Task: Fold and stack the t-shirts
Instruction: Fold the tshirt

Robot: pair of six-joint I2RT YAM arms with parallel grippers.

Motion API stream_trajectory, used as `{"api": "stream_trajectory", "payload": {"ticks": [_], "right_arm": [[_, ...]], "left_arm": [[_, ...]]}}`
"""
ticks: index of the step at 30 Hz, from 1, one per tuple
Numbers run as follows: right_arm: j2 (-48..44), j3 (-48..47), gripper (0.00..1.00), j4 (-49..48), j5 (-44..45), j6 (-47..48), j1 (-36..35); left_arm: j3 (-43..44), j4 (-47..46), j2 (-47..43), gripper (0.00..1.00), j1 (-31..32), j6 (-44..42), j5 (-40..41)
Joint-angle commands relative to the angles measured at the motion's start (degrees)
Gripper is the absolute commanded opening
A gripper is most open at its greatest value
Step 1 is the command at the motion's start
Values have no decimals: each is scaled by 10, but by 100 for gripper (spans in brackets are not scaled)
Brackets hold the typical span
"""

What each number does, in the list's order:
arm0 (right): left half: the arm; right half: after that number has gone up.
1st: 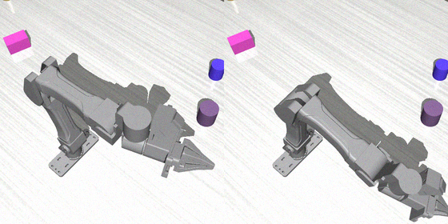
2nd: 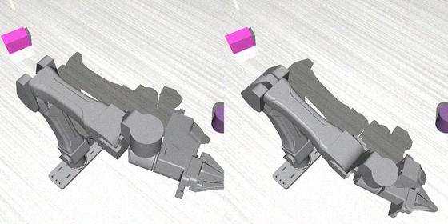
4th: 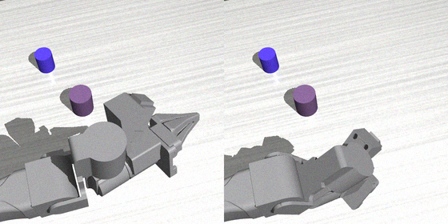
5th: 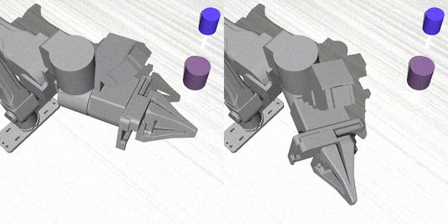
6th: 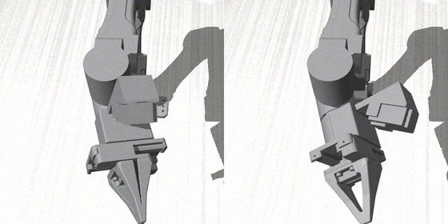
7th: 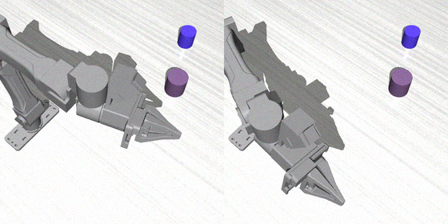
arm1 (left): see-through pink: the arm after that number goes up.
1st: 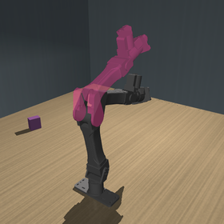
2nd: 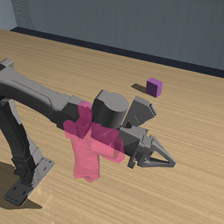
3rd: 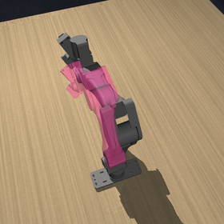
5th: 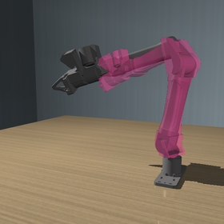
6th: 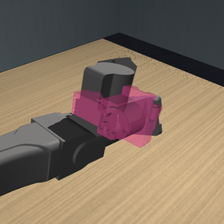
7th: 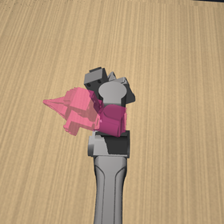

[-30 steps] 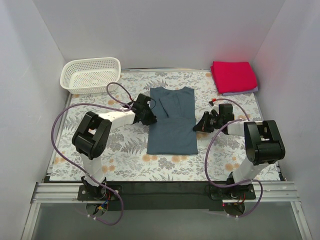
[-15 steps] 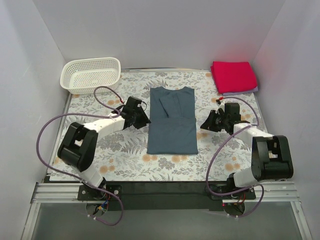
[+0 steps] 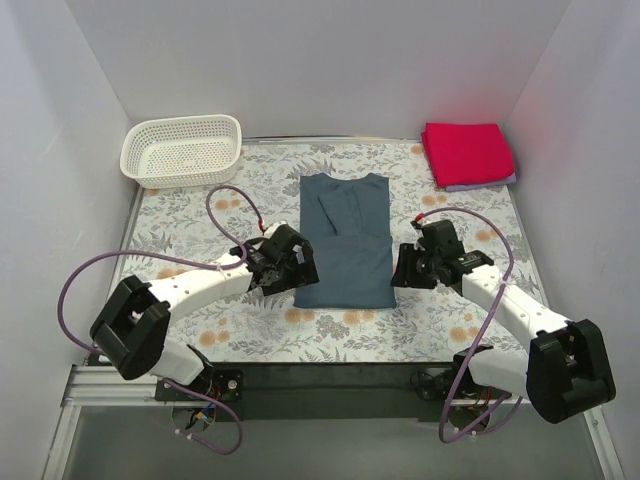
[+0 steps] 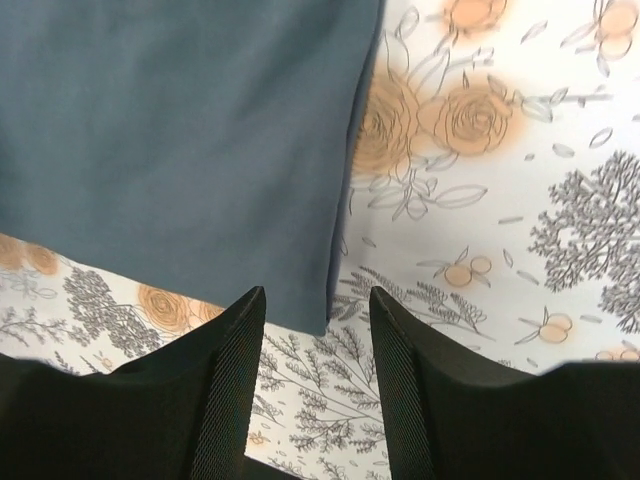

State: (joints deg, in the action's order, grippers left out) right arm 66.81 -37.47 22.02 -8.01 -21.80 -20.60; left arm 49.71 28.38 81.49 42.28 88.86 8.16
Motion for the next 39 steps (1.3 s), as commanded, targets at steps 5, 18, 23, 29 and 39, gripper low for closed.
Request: {"api": "stream_trajectory", "payload": {"ticks": [5, 18, 23, 29, 39], "right_arm": [[4, 4, 48, 64, 67, -55, -49], [72, -10, 47, 69, 106, -76, -115], [100, -13, 47, 68, 118, -83, -131], [133, -9, 46, 68, 122, -90, -151], [160, 3, 35, 84, 143, -90, -161]], "left_arm": [[-4, 41, 36, 79, 35, 16, 40], [16, 66, 123, 63, 74, 22, 48], [24, 82, 147, 56, 88, 28, 48], [19, 91, 169, 52, 97, 35, 36], [12, 93, 183, 49, 97, 30, 12]]}}
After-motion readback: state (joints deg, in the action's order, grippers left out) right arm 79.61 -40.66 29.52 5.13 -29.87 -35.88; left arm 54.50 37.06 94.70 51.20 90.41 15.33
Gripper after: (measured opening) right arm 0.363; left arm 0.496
